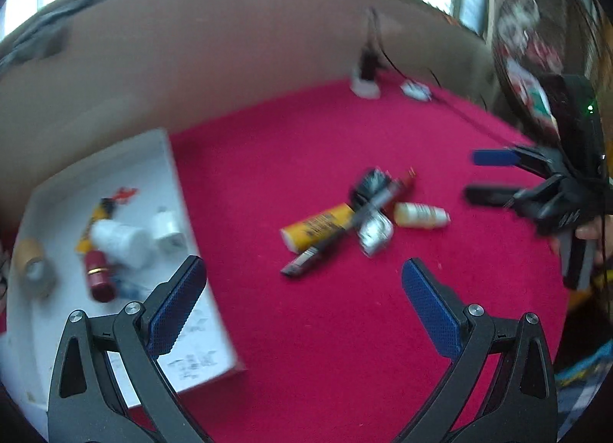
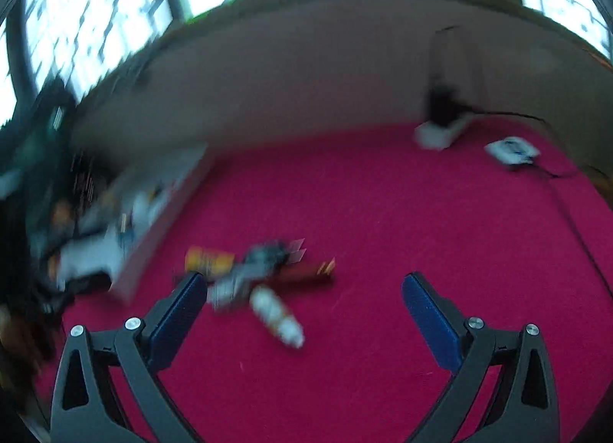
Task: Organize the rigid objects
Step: 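Move the right tool to the small dropper bottle and close on it, then grasp the black pen with the left tool while the right tool holds the dropper bottle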
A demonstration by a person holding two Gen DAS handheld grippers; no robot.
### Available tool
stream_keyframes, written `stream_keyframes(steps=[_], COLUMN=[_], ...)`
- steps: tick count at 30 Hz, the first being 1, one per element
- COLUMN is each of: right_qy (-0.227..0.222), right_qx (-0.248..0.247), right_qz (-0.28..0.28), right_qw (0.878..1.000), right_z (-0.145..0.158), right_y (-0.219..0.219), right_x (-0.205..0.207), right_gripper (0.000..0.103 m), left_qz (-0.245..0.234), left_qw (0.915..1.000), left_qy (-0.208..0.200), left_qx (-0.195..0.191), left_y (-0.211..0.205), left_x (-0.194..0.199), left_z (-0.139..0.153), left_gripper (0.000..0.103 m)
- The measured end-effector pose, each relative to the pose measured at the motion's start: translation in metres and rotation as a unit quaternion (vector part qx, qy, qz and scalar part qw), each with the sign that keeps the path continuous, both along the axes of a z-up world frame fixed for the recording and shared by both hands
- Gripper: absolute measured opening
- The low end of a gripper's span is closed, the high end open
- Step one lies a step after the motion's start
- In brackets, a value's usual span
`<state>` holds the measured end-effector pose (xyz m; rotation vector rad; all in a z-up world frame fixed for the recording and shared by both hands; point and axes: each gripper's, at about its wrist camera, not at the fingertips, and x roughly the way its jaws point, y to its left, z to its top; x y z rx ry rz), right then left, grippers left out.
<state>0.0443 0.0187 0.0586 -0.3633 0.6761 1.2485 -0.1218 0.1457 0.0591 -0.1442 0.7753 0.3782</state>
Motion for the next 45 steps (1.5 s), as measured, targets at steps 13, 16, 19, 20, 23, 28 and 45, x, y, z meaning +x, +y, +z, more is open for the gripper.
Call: stream_keyframes(steps=[13, 16, 19, 20, 23, 28, 45], right_qy=[-0.041, -0.043, -0.021, -0.010, 0.008, 0.018, 0.021], right_qx=[-0.072, -0.073, -0.062, -0.056, -0.048, -0.046, -0.044], right_qz=[0.071, 0.084, 0.078, 0.072, 0.061, 0.060, 0.054], right_qw=[0.994, 0.993, 0.995, 0.996, 0.997, 0.997, 0.997], right_z=[-0.040, -0.039, -0.042, -0.042, -0.042, -0.042, -0.043], right_y=[0.039, 0.027, 0.012, 0.007, 0.002, 0.003, 0.001], right_x=[-0.012, -0.016, -0.011, -0.007, -0.002, -0.001, -0.008], right_gripper=[0.041, 0.018, 0.019, 0.018, 0.019, 0.019, 0.018], left_qz=[-0.065, -0.064, -0.069, -0.071, -0.080, -0.124, -0.096], left_qw=[0.9945, 0.9926, 0.9897, 0.9889, 0.9866, 0.9770, 0.9851], left_qy=[0.078, 0.094, 0.118, 0.125, 0.138, 0.157, 0.142], left_qx=[-0.027, -0.041, -0.041, -0.038, -0.033, -0.074, -0.014], left_y=[0.008, 0.012, 0.009, 0.008, 0.003, -0.002, -0.007], left_x=[0.061, 0.073, 0.077, 0.078, 0.079, 0.078, 0.065], left_z=[-0.021, -0.025, -0.032, -0.034, -0.037, -0.041, -0.037], left_gripper=[0.089, 0.075, 0.074, 0.074, 0.074, 0.074, 0.010])
